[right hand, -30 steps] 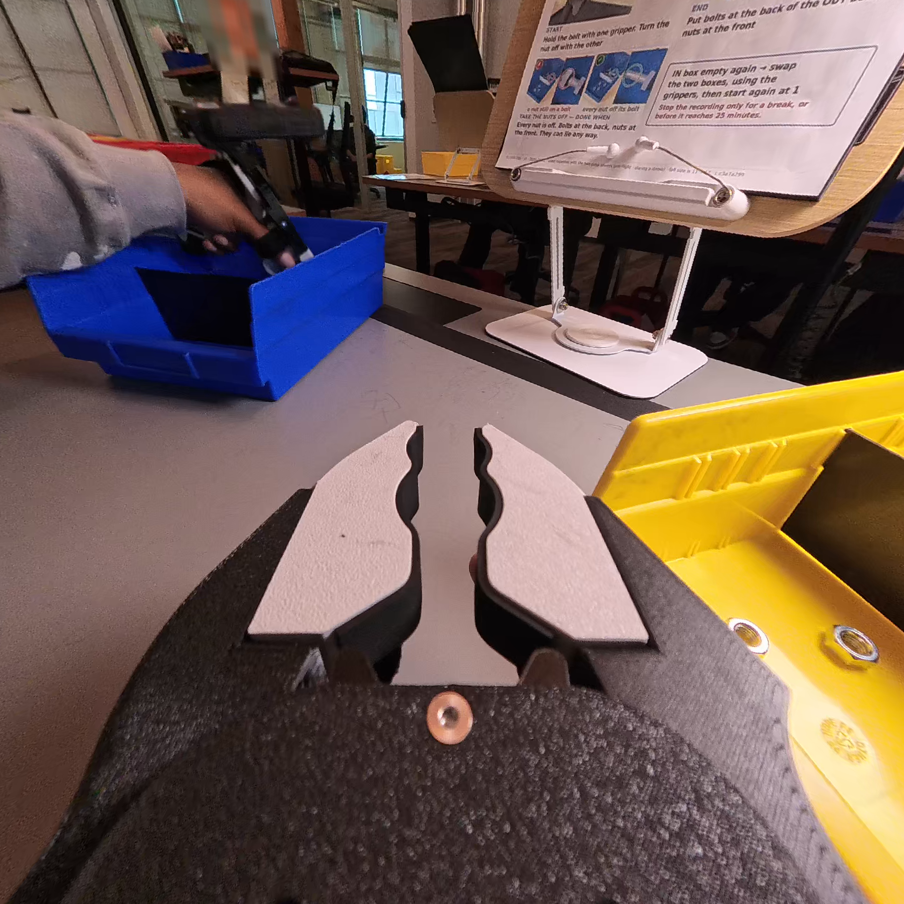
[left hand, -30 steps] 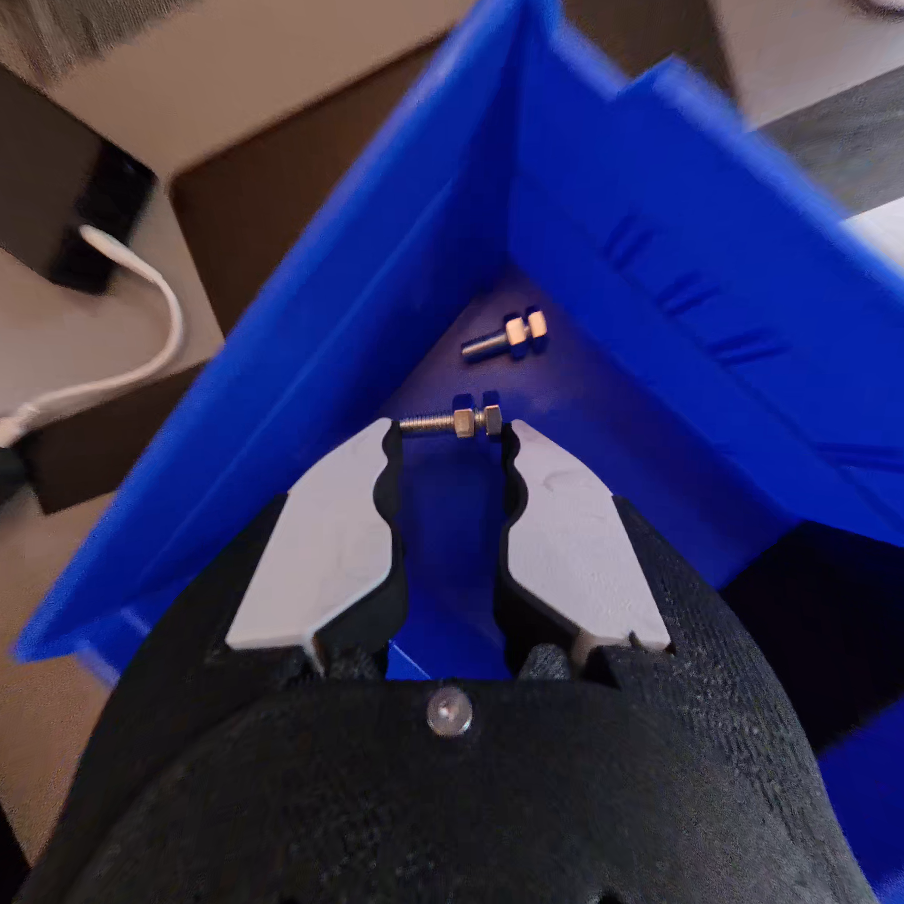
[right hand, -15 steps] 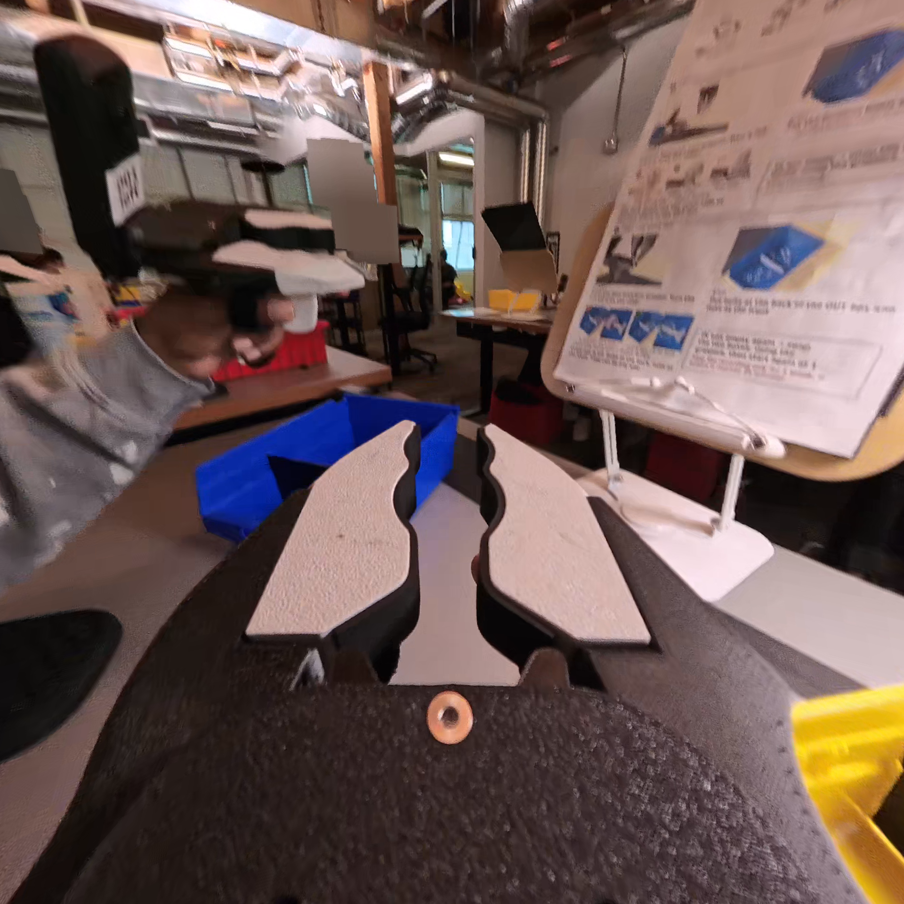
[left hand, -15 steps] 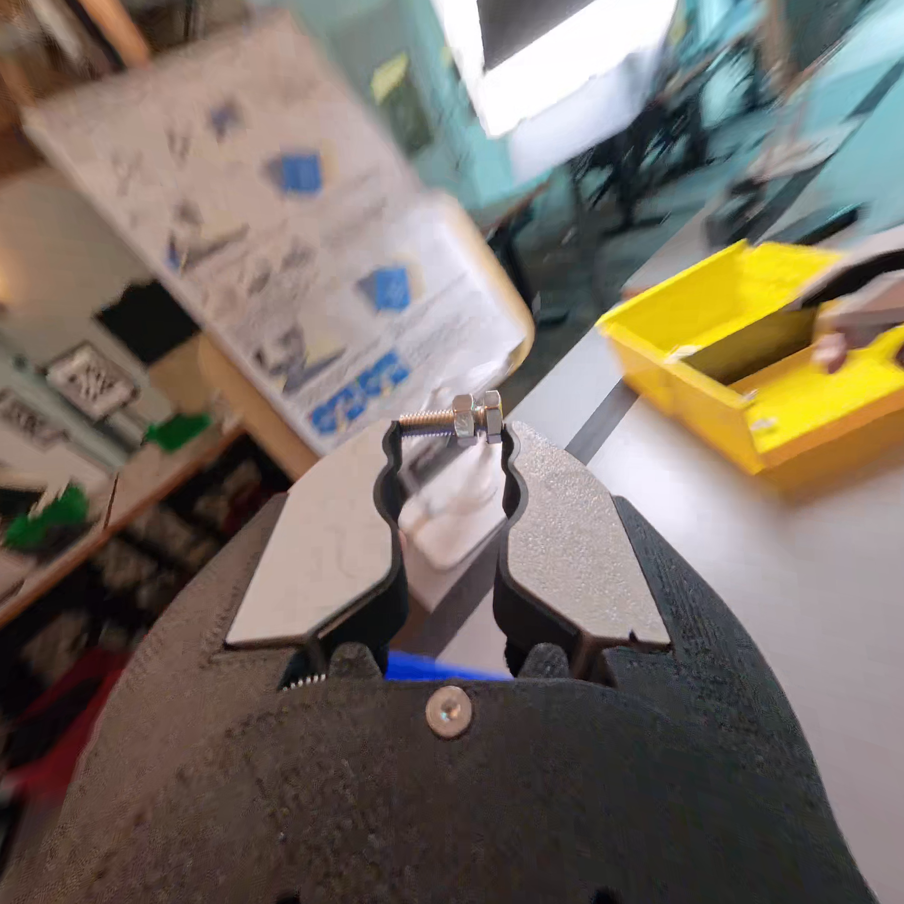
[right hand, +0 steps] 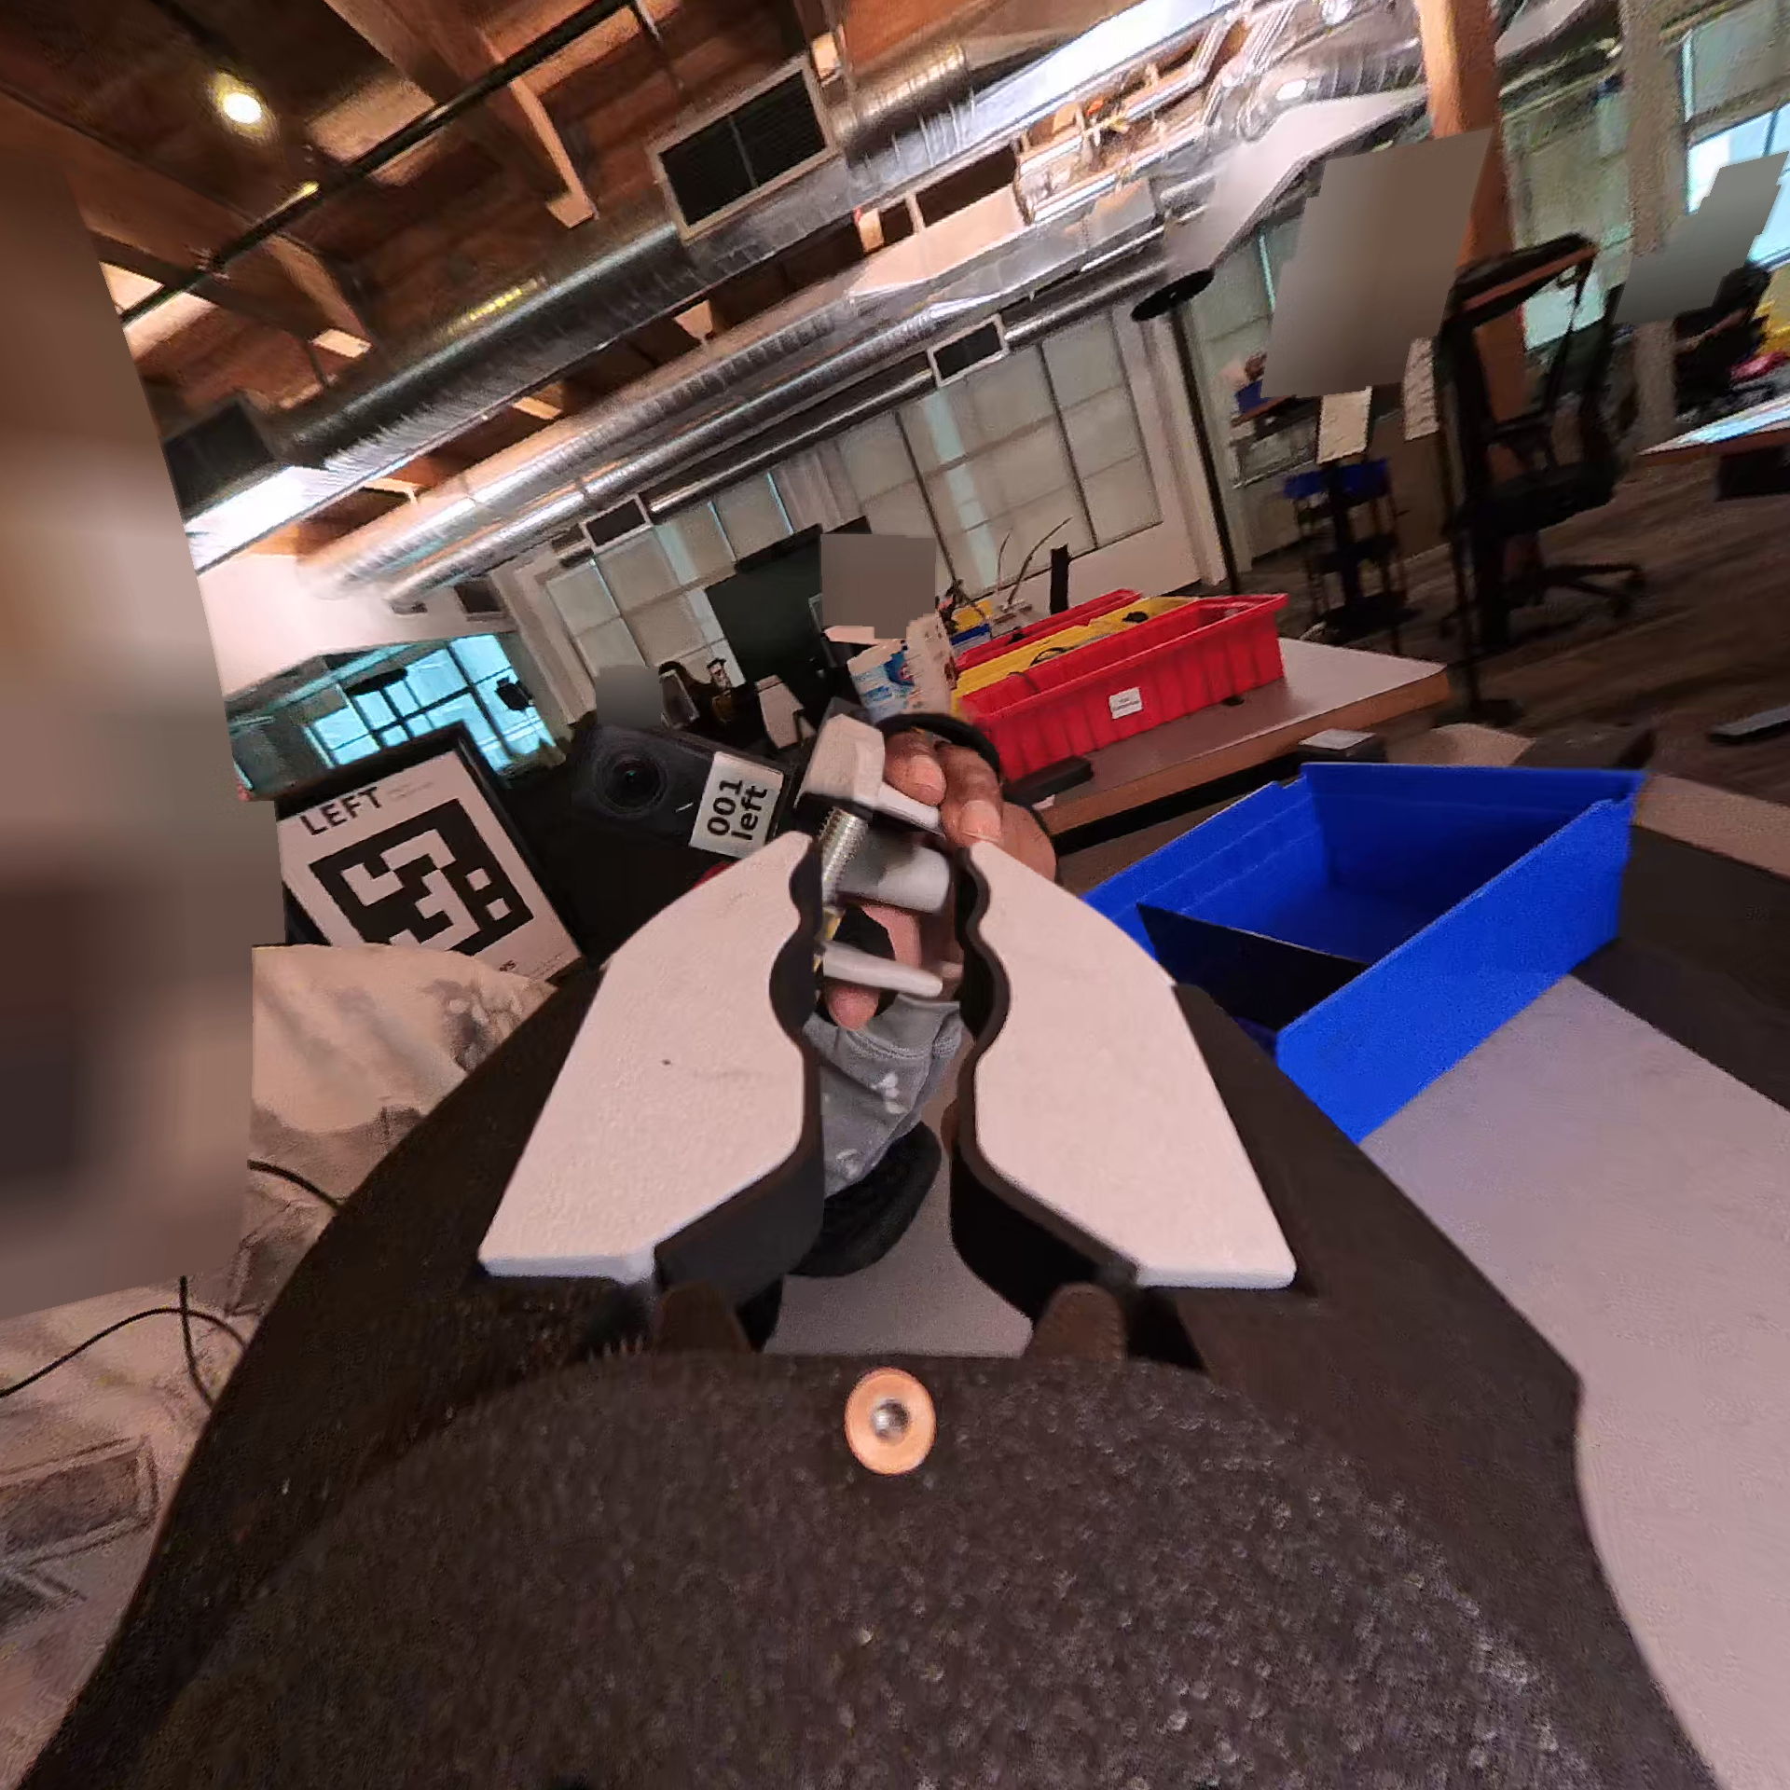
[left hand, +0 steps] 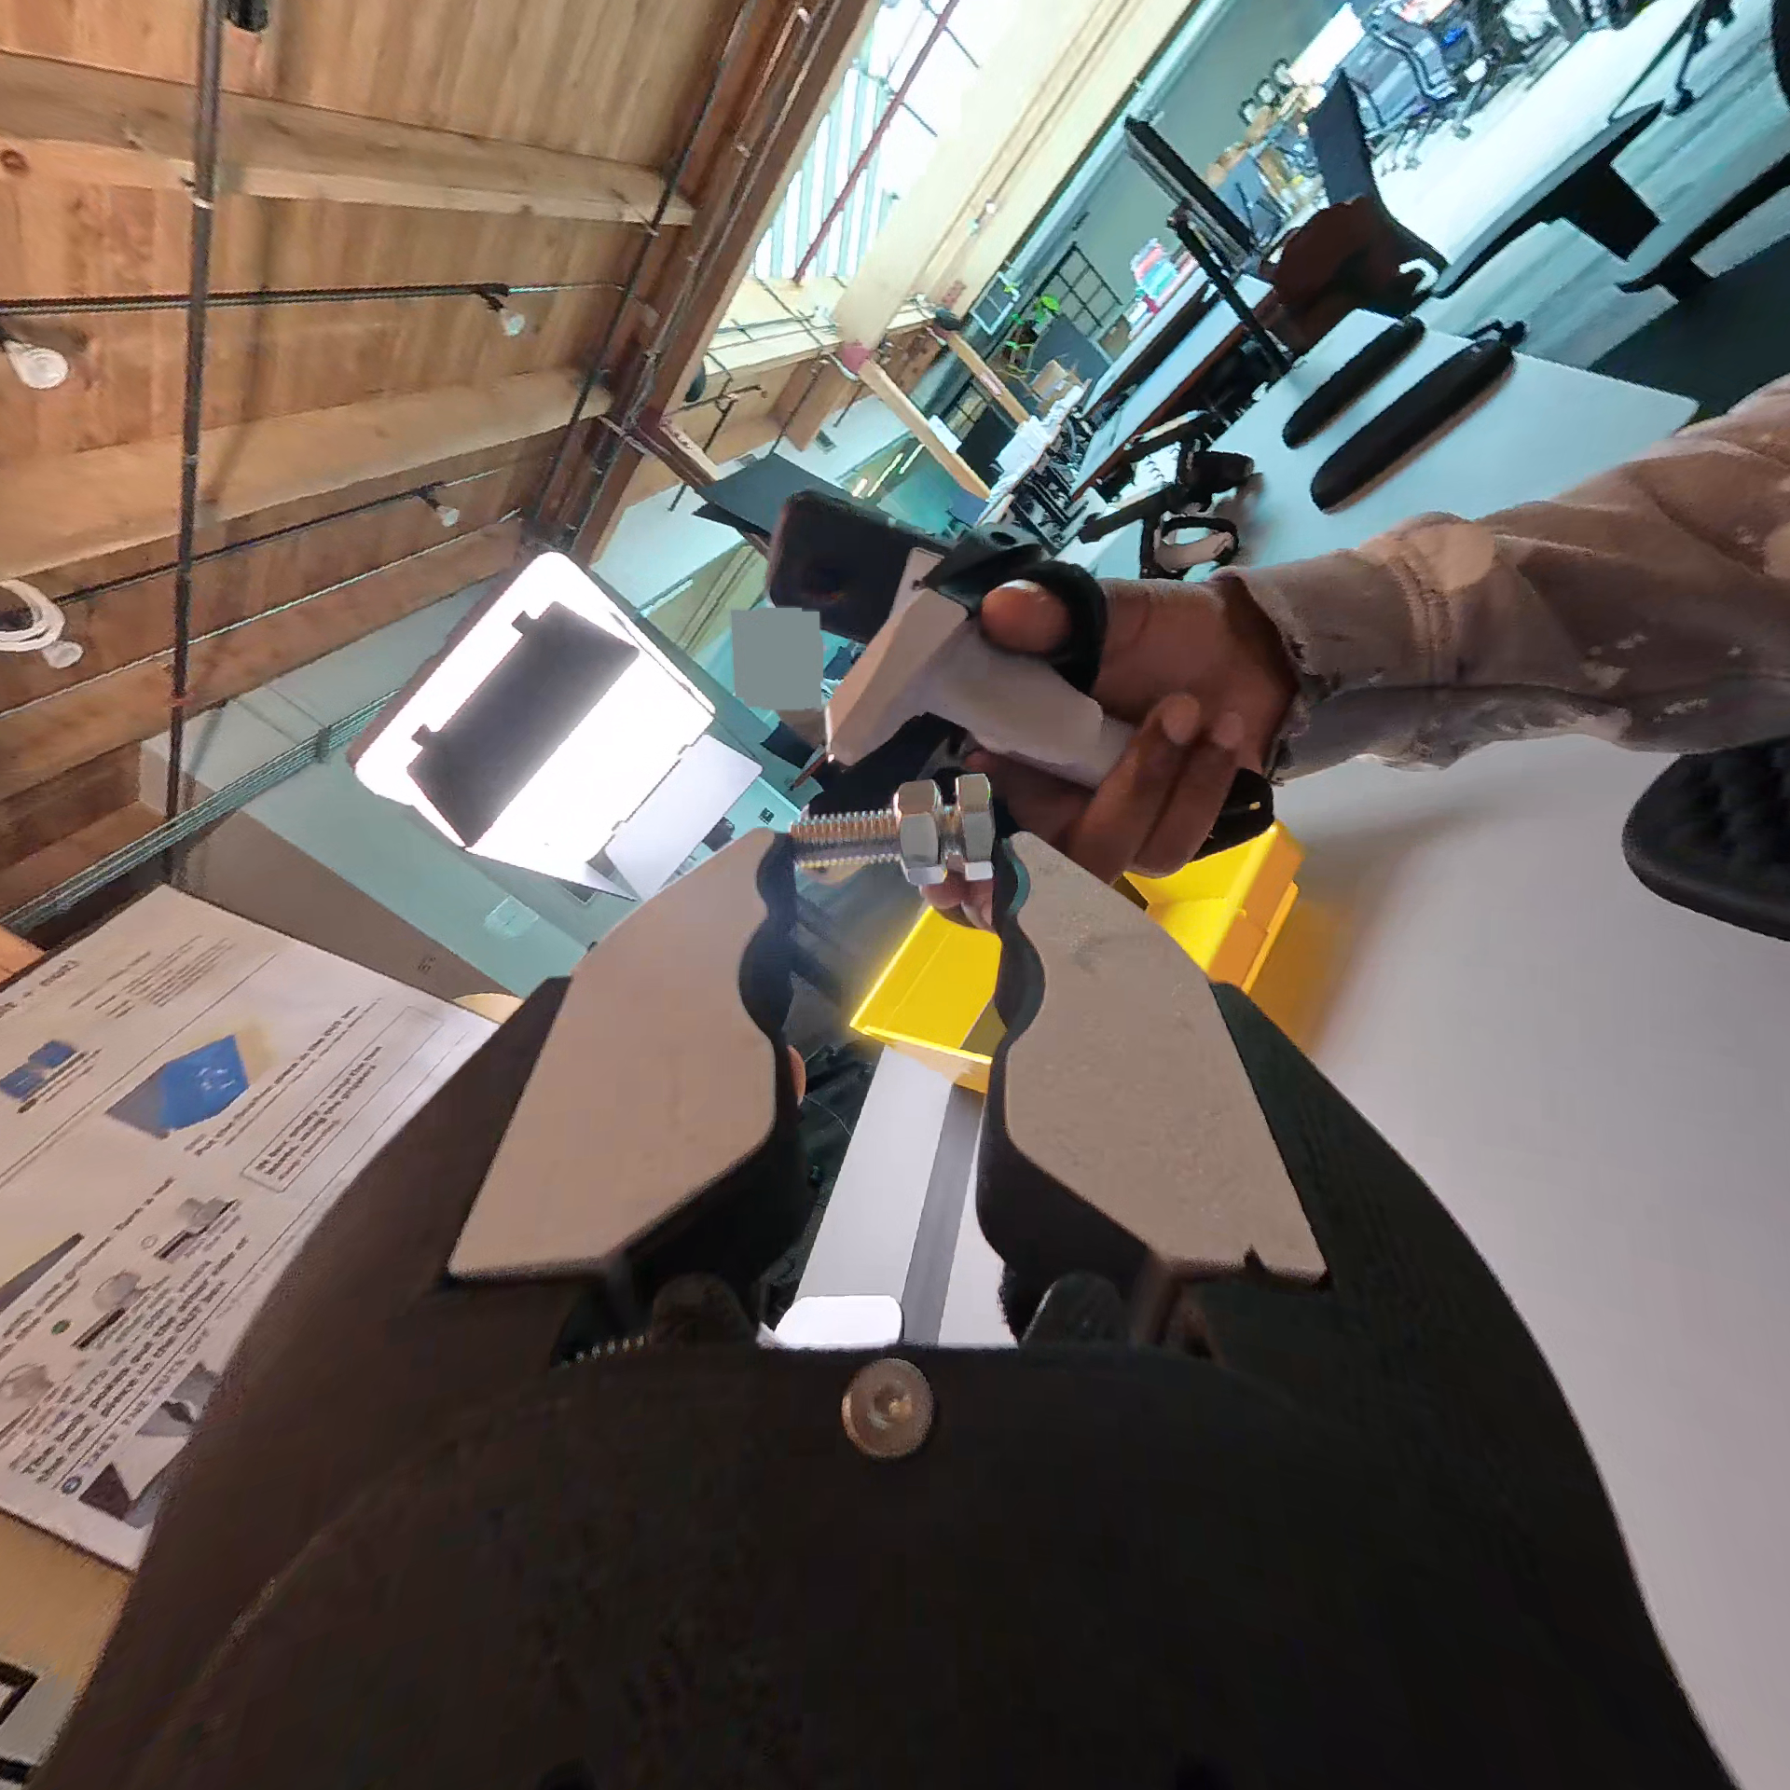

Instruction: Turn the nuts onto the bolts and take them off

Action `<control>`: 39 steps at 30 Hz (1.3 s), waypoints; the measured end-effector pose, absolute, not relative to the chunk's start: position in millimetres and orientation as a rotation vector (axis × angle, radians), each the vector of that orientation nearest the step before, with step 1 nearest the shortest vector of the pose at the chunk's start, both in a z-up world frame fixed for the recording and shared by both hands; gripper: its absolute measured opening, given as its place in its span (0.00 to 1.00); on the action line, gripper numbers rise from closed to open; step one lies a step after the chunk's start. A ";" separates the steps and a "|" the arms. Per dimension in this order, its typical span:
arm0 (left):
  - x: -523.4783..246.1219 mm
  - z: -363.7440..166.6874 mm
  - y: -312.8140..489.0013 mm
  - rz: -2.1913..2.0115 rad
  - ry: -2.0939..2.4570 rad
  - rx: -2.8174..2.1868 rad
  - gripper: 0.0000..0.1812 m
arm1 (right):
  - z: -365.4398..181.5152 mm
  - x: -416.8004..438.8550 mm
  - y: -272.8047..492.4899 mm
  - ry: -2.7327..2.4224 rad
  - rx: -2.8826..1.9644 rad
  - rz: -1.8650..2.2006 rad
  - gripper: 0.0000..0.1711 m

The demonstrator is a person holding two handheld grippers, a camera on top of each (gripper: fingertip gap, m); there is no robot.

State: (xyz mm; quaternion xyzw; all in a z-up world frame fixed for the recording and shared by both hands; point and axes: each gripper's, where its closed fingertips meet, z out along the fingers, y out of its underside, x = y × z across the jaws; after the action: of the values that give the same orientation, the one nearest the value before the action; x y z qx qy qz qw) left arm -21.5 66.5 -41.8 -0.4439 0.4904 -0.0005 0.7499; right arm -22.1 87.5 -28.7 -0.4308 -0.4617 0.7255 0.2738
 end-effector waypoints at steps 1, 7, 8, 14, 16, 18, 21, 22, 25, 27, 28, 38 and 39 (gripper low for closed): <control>-19.9 -46.0 68.1 0.007 1.084 -0.975 0.22 | -32.4 -24.0 85.6 -1.264 -1.168 1.956 0.15; -17.3 -66.6 77.0 0.046 1.138 -1.021 0.22 | -56.5 -36.5 67.8 -1.417 -1.249 1.980 0.07; -18.5 -67.6 78.6 0.003 1.120 -1.049 0.22 | -57.7 -37.4 69.3 -1.418 -1.251 1.965 0.07; -29.2 -65.1 94.5 -0.706 0.765 -1.290 0.20 | -37.0 -23.5 97.3 -1.301 -1.097 1.679 0.05; -22.4 -68.6 94.7 -0.885 0.722 -1.321 0.21 | -32.2 -18.2 97.8 -1.306 -1.026 1.574 0.06; -16.2 -73.3 95.9 -0.946 0.707 -1.338 0.20 | -29.1 -16.7 96.9 -1.298 -0.996 1.546 0.06; -7.6 -75.0 93.7 -1.003 0.701 -1.338 0.19 | -34.5 -20.3 94.3 -1.328 -1.002 1.527 0.06; -5.3 -74.0 91.8 -1.027 0.700 -1.330 0.18 | -37.0 -22.5 93.9 -1.335 -1.005 1.519 0.06; -2.0 -77.1 92.2 -1.014 0.707 -1.343 0.15 | -42.5 -27.6 90.6 -1.356 -1.012 1.518 0.06; -1.7 -78.0 93.6 -1.014 0.695 -1.349 0.13 | -44.8 -29.5 88.4 -1.371 -1.011 1.516 0.06; -1.9 -77.4 93.7 -1.022 0.689 -1.345 0.11 | -45.9 -30.1 88.0 -1.376 -1.012 1.512 0.06; 0.2 -77.6 94.1 -1.034 0.672 -1.331 0.10 | -46.4 -29.1 87.2 -1.385 -1.015 1.507 0.06; 0.2 -78.0 95.0 -1.027 0.666 -1.330 0.10 | -46.8 -29.2 87.8 -1.387 -1.020 1.500 0.06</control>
State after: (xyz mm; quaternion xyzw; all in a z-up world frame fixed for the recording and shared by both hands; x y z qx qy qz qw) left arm 0.2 95.0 -78.0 -0.5780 0.2893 -0.4465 0.6188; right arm -29.2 87.8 -46.8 -0.4063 -0.5523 0.5973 0.4160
